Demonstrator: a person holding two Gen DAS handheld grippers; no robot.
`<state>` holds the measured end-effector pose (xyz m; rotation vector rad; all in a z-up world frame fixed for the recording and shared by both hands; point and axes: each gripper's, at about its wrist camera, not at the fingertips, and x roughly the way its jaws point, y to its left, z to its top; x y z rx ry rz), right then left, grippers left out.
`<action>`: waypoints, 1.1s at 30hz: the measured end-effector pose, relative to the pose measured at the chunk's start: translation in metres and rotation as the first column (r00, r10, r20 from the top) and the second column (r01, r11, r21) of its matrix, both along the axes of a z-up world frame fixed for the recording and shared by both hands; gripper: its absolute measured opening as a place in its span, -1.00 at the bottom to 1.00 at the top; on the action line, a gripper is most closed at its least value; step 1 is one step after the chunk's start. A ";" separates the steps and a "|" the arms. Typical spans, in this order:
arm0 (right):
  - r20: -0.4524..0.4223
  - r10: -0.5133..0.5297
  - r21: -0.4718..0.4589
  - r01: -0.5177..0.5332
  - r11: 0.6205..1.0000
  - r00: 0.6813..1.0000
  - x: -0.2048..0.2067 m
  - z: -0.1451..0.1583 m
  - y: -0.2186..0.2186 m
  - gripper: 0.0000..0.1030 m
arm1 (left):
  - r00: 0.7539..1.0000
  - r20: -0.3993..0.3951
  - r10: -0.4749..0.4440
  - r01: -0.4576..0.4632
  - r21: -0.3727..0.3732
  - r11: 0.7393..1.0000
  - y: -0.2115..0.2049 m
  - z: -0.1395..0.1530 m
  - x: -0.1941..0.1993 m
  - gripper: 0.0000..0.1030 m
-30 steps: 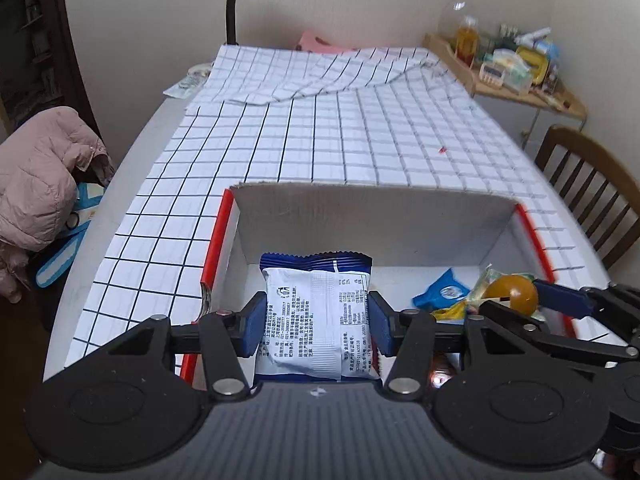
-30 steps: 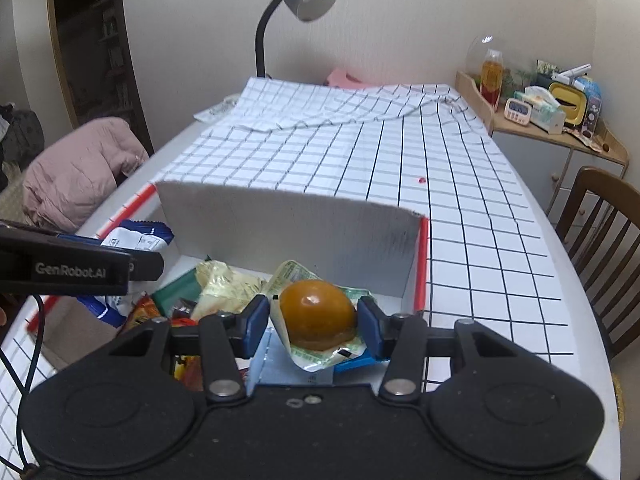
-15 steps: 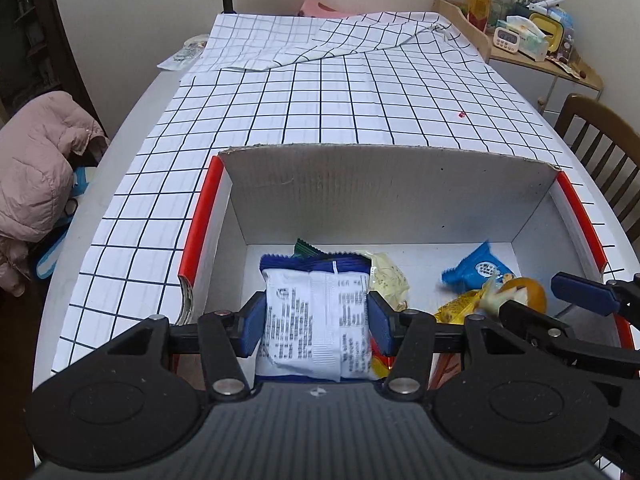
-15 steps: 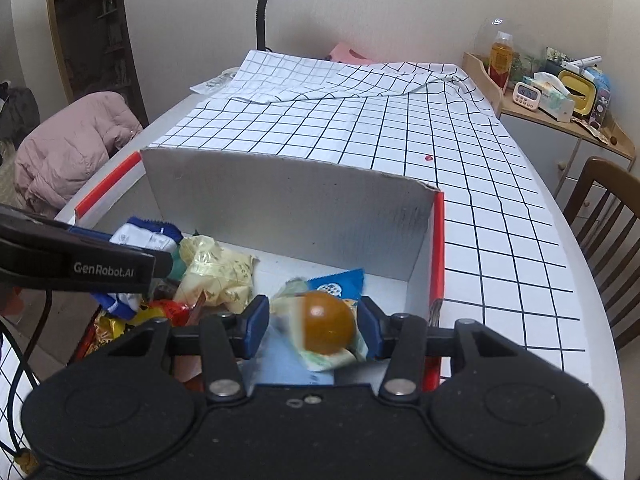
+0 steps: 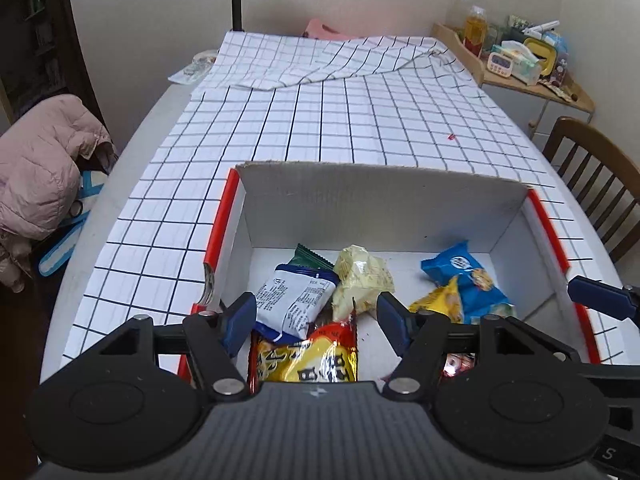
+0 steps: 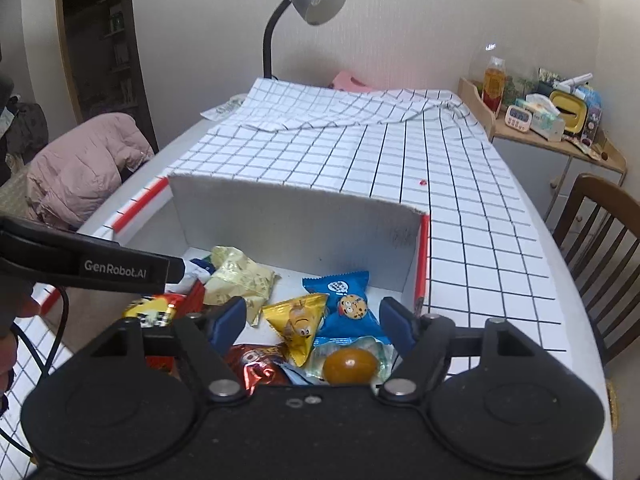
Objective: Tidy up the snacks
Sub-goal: 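Move both tools back to the last two candies on the table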
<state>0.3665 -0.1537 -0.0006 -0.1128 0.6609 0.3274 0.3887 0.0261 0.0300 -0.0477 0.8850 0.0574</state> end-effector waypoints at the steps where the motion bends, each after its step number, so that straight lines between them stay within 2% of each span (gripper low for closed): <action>1: 0.006 0.001 0.003 -0.001 1.000 1.000 -0.004 0.004 -0.001 0.46 | 1.000 0.007 -0.002 0.002 0.000 1.000 -0.001 0.004 -0.004 0.28; 5: 0.042 0.002 0.018 -0.002 1.000 0.999 -0.024 0.018 -0.005 0.55 | 0.999 0.035 -0.013 0.014 -0.003 1.000 -0.006 0.019 -0.023 0.28; 18: 0.112 0.019 0.049 -0.024 0.998 0.994 -0.088 0.045 -0.018 0.67 | 0.992 0.116 -0.058 0.058 0.001 0.998 -0.019 0.055 -0.090 0.28; 26: 0.128 0.052 0.069 -0.061 0.996 0.990 -0.126 0.046 -0.021 0.82 | 0.985 0.142 -0.096 0.098 -0.002 0.995 -0.024 0.062 -0.131 0.29; 29: 0.130 0.075 0.074 -0.085 0.994 0.989 -0.140 0.043 -0.023 0.86 | 0.982 0.151 -0.114 0.116 -0.005 0.993 -0.024 0.060 -0.148 0.44; 33: 0.129 0.099 0.080 -0.110 0.991 0.987 -0.158 0.036 -0.025 0.94 | 0.980 0.153 -0.131 0.134 -0.014 0.991 -0.021 0.054 -0.166 0.49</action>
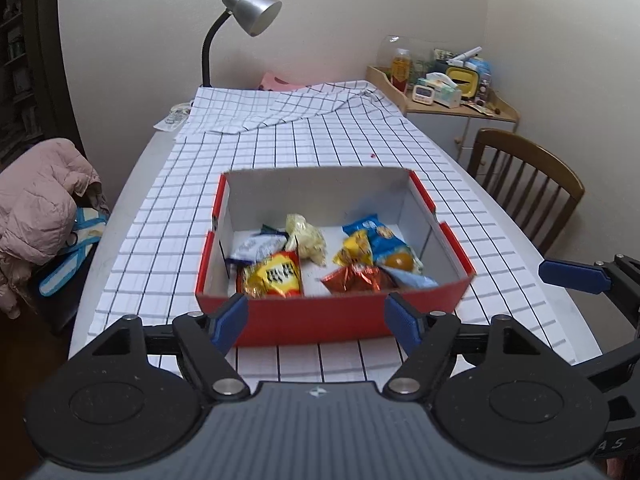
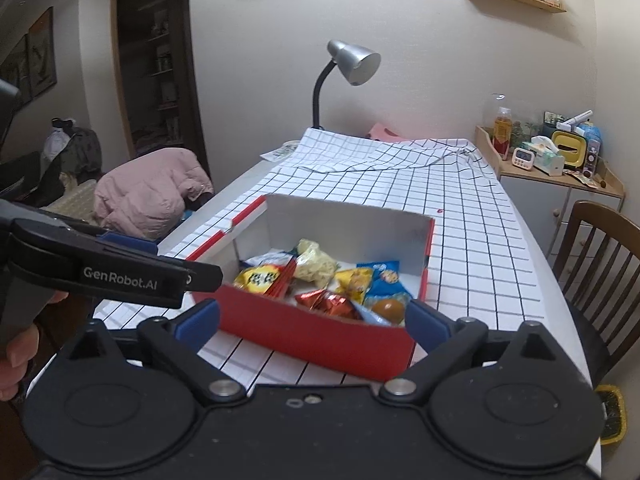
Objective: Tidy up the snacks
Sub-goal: 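Move both tools back to the last two candies on the table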
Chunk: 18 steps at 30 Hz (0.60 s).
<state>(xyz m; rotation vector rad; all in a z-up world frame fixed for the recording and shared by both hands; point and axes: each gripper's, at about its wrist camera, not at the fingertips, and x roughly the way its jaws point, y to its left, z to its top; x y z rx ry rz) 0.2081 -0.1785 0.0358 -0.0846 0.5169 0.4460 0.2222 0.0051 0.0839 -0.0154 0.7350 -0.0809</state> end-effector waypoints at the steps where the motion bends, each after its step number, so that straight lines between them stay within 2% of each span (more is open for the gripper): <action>1: -0.003 0.005 0.005 -0.005 1.000 1.000 -0.003 -0.002 -0.001 0.95 | 1.000 -0.003 -0.001 0.001 -0.006 1.000 0.001 -0.003 -0.004 0.51; 3: -0.010 0.015 0.016 -0.015 1.000 1.000 -0.010 -0.007 -0.003 0.98 | 1.000 -0.014 -0.004 0.004 -0.022 1.000 0.005 -0.009 -0.011 0.60; 8: -0.031 0.043 0.027 -0.042 0.999 0.999 -0.025 -0.025 -0.004 0.99 | 0.998 -0.064 -0.016 0.012 -0.063 0.998 0.014 -0.031 -0.025 0.64; 14: -0.065 0.054 0.017 -0.053 0.998 0.996 -0.039 -0.053 0.003 0.99 | 0.991 -0.136 0.017 -0.029 -0.084 0.996 0.026 -0.065 -0.035 0.73; 18: -0.106 0.022 0.002 -0.022 1.000 0.994 -0.041 -0.077 0.010 0.99 | 0.982 -0.179 0.050 -0.059 -0.046 0.997 0.028 -0.087 -0.037 0.73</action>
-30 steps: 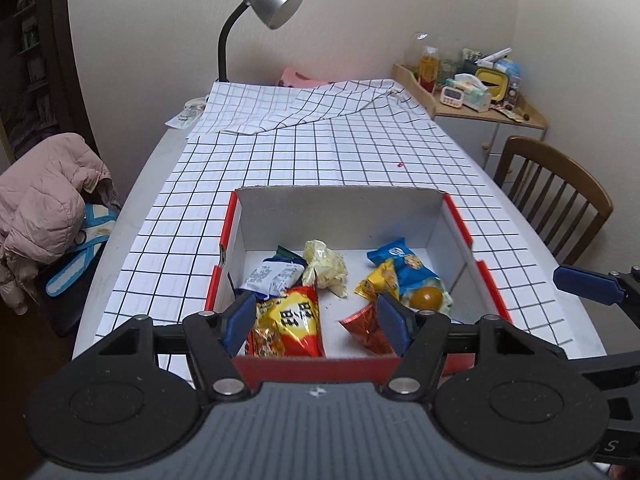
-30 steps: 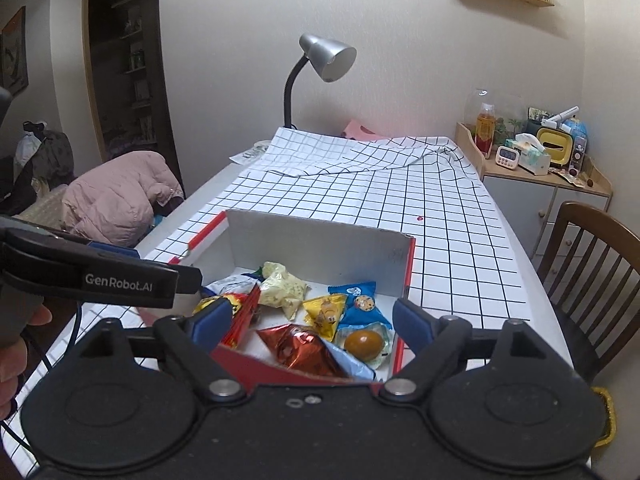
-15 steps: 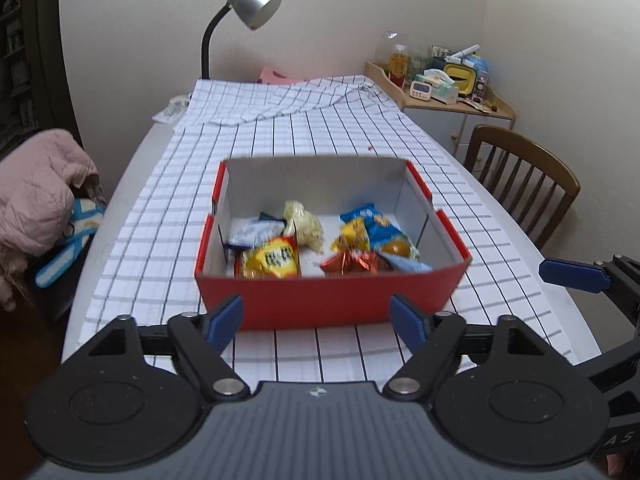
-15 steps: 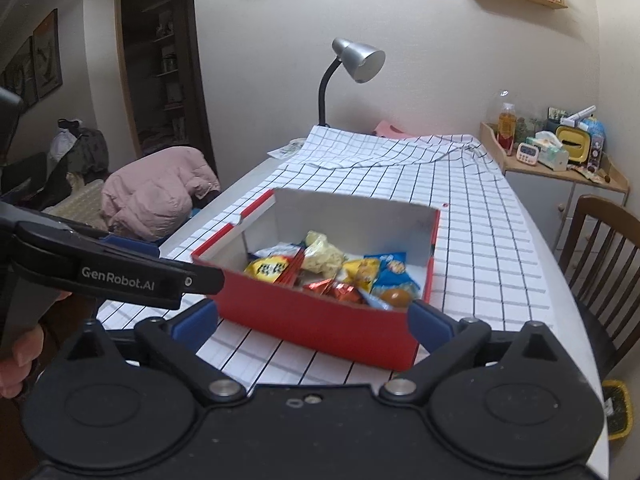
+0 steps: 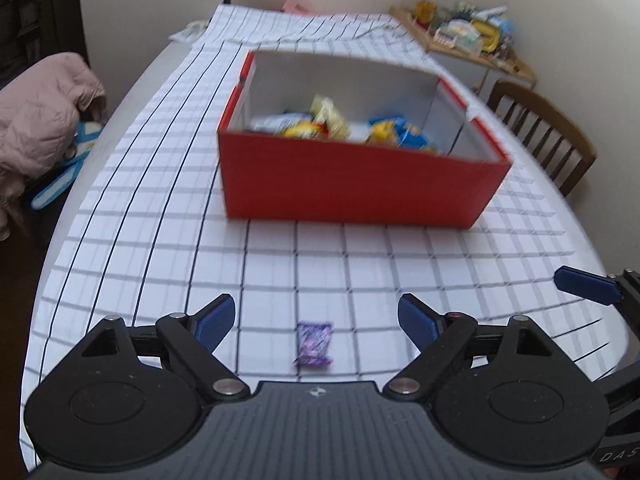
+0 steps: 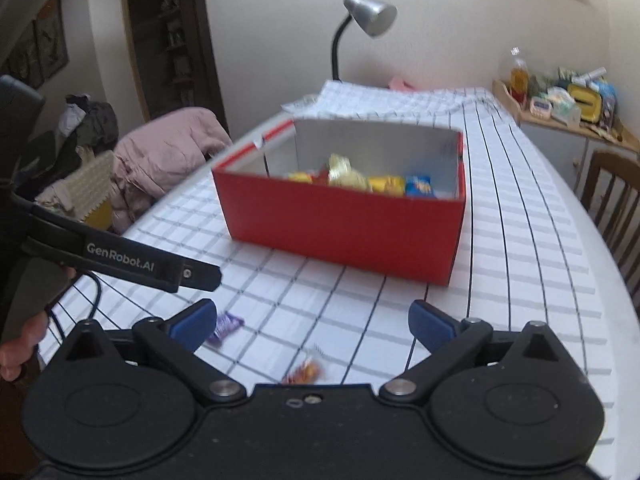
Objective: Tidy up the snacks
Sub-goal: 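Move both tools back to the last two candies on the table, then grasp purple wrapped candy with left tool while right tool grasps clear-wrapped candy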
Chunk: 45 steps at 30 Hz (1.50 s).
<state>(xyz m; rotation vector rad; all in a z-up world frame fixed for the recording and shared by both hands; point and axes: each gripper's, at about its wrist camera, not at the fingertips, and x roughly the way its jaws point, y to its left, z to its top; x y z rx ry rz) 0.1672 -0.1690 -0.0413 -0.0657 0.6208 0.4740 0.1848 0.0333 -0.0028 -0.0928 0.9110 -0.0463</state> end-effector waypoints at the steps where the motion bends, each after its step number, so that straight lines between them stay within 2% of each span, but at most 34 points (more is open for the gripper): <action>1: -0.011 -0.010 -0.002 0.010 1.000 1.000 0.001 -0.005 0.001 0.99 | 1.000 -0.014 0.008 -0.008 0.011 1.000 0.000 -0.006 0.000 0.73; 5: -0.059 -0.042 -0.014 0.042 0.999 0.997 0.005 -0.022 0.007 0.92 | 0.997 -0.058 0.042 -0.041 0.013 0.999 0.002 -0.024 0.002 0.73; 9: -0.069 -0.051 -0.038 0.049 0.998 0.996 0.007 -0.033 0.013 0.85 | 0.997 -0.070 0.045 -0.042 0.044 0.998 -0.003 -0.039 0.004 0.73; 14: -0.101 -0.052 -0.064 0.046 0.997 0.994 0.012 -0.046 0.022 0.50 | 0.995 -0.073 0.061 -0.056 0.076 0.996 -0.009 -0.053 0.009 0.73; 17: -0.115 -0.043 -0.069 0.035 0.997 0.992 0.014 -0.051 0.026 0.38 | 0.995 -0.071 0.067 -0.060 0.093 0.994 -0.010 -0.059 0.012 0.72; 19: -0.115 -0.040 -0.078 0.031 0.997 0.993 0.014 -0.053 0.029 0.27 | 0.995 -0.070 0.066 -0.059 0.097 0.994 -0.012 -0.063 0.013 0.58; 21: -0.115 -0.035 -0.090 0.025 0.996 0.993 0.014 -0.055 0.032 0.15 | 0.995 -0.083 0.061 -0.053 0.097 0.994 -0.013 -0.065 0.015 0.31; 22: -0.117 -0.030 -0.093 0.019 0.995 0.993 0.014 -0.056 0.033 0.04 | 0.994 -0.089 0.058 -0.049 0.096 0.994 -0.013 -0.067 0.015 0.26; 25: -0.114 -0.022 -0.106 0.010 0.994 0.993 0.013 -0.058 0.037 -0.10 | 0.996 -0.077 0.052 -0.044 0.103 0.994 -0.015 -0.067 0.014 0.21; 30: -0.121 -0.015 -0.120 0.000 0.993 0.993 0.013 -0.063 0.038 -0.47 | 0.997 -0.065 0.037 -0.030 0.106 0.994 -0.018 -0.065 0.010 -0.21; 32: -0.123 -0.013 -0.125 -0.002 0.992 0.992 0.013 -0.065 0.038 -0.66 | 0.998 -0.063 0.026 -0.019 0.107 0.994 -0.020 -0.064 0.009 -0.30; 35: -0.122 -0.009 -0.113 -0.005 0.994 0.993 0.013 -0.066 0.034 -0.67 | 0.998 -0.061 0.021 -0.015 0.102 0.995 -0.021 -0.063 0.009 -0.38; 37: -0.117 -0.010 -0.109 -0.002 0.994 0.993 0.012 -0.067 0.032 -0.67 | 0.998 -0.057 0.017 -0.012 0.092 0.996 -0.021 -0.063 0.008 -0.55; 45: -0.087 -0.021 -0.063 0.016 0.998 0.996 0.008 -0.054 0.019 -0.68 | 0.997 -0.069 0.041 -0.038 0.043 0.998 -0.014 -0.059 0.005 -0.57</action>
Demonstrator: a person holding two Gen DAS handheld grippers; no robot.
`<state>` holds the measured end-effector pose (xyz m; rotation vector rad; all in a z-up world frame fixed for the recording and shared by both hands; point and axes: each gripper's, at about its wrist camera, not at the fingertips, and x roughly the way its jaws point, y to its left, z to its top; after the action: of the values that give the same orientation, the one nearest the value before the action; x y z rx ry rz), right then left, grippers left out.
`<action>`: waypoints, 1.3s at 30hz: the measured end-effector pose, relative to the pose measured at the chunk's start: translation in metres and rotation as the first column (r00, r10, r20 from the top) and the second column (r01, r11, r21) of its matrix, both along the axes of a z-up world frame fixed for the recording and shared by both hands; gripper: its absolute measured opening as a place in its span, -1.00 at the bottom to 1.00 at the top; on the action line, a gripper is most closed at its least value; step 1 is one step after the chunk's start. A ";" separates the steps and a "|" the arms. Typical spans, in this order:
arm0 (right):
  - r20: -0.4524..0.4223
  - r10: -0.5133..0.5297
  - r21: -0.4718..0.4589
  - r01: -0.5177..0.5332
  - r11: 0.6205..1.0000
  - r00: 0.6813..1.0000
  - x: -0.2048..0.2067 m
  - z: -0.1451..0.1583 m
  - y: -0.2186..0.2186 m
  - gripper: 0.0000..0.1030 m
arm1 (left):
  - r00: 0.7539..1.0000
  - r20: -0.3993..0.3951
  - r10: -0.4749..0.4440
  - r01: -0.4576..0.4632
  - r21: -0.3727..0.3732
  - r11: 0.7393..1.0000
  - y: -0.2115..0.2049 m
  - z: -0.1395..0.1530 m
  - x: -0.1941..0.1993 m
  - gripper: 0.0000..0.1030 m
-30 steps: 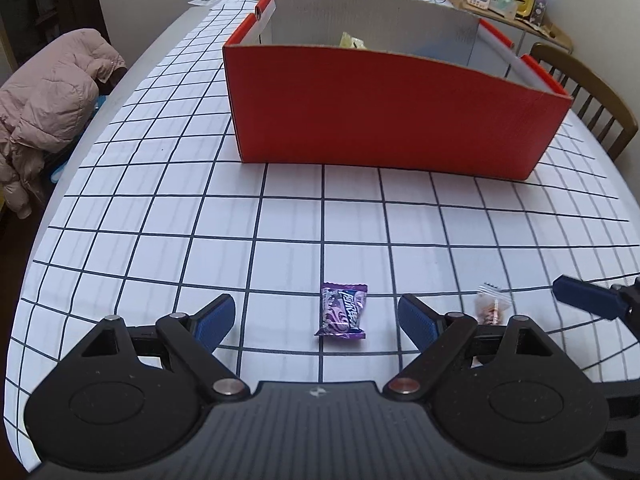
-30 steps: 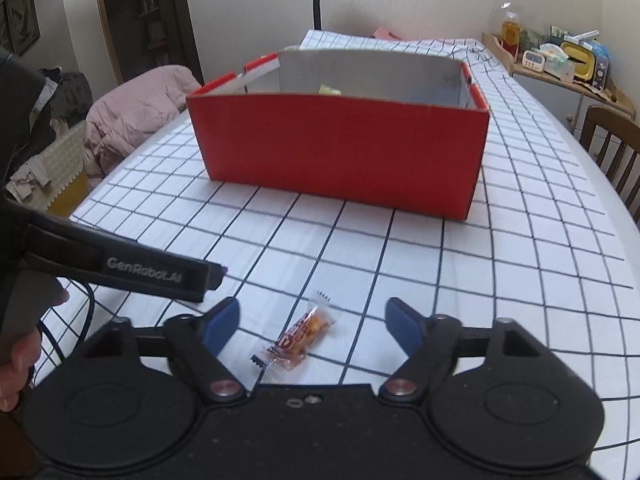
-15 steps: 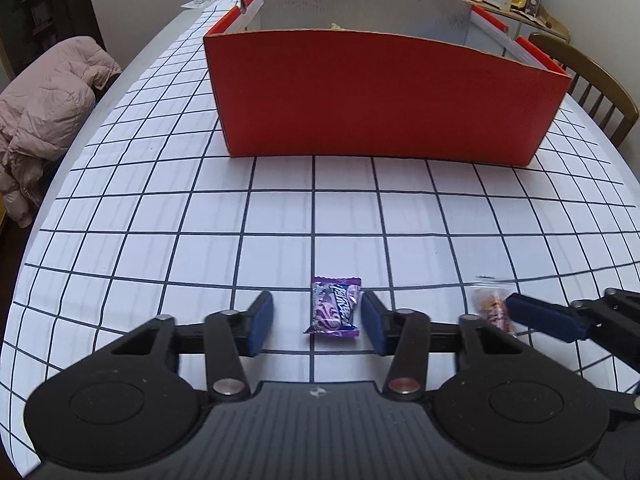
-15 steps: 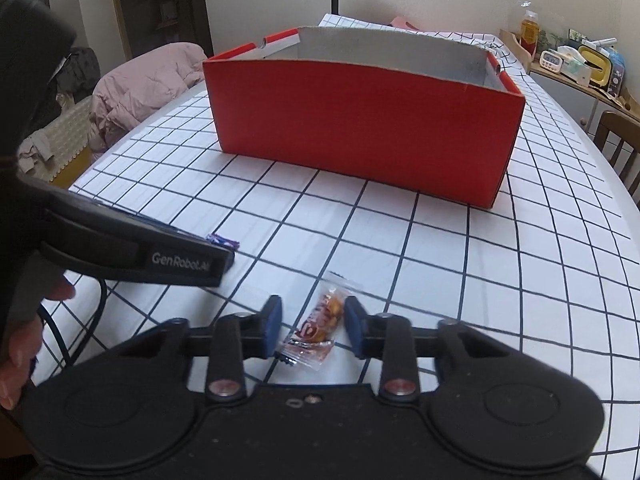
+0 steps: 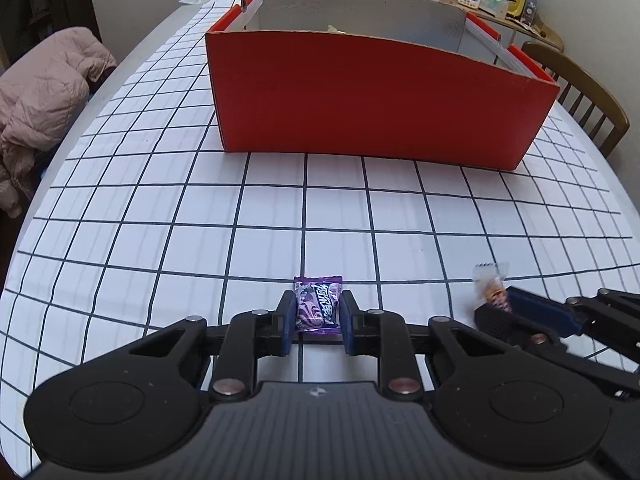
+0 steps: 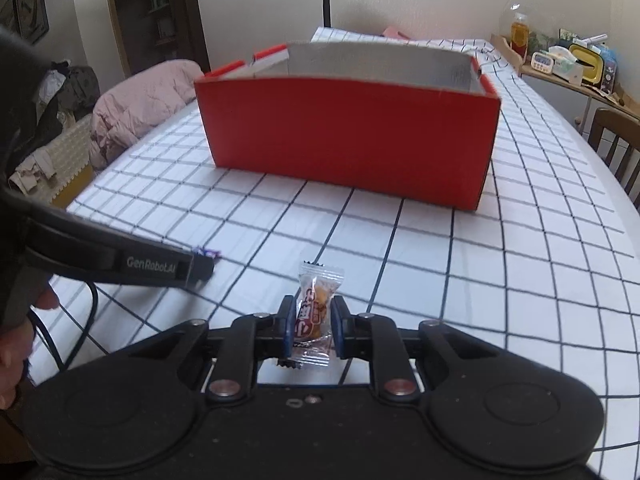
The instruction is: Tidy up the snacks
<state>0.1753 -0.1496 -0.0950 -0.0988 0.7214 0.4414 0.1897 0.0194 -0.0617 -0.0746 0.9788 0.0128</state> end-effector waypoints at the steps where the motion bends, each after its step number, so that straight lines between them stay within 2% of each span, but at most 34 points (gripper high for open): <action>1: 0.009 -0.001 0.003 0.001 1.000 1.000 0.000 0.004 -0.002 -0.68 | 1.000 0.001 0.004 -0.004 -0.005 1.000 0.001 0.002 -0.001 -0.57; 12: 0.080 -0.002 0.054 -0.002 0.999 0.997 0.004 0.050 -0.019 -0.68 | 0.997 0.084 -0.003 0.006 -0.043 0.999 0.003 0.053 -0.005 -0.57; 23: 0.152 -0.026 0.077 0.015 0.997 0.988 0.023 0.095 -0.029 -0.67 | 0.980 0.197 -0.015 0.018 -0.013 1.000 -0.001 0.112 0.011 -0.57; 39: 0.211 -0.071 0.086 0.054 0.995 0.975 0.073 0.128 -0.031 -0.67 | 0.968 0.247 -0.031 0.025 0.025 0.999 -0.013 0.145 0.063 -0.56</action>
<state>0.2484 -0.1809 0.0329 -0.0471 0.4929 0.3920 0.2527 0.0069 0.0830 -0.0415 0.7295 -0.0120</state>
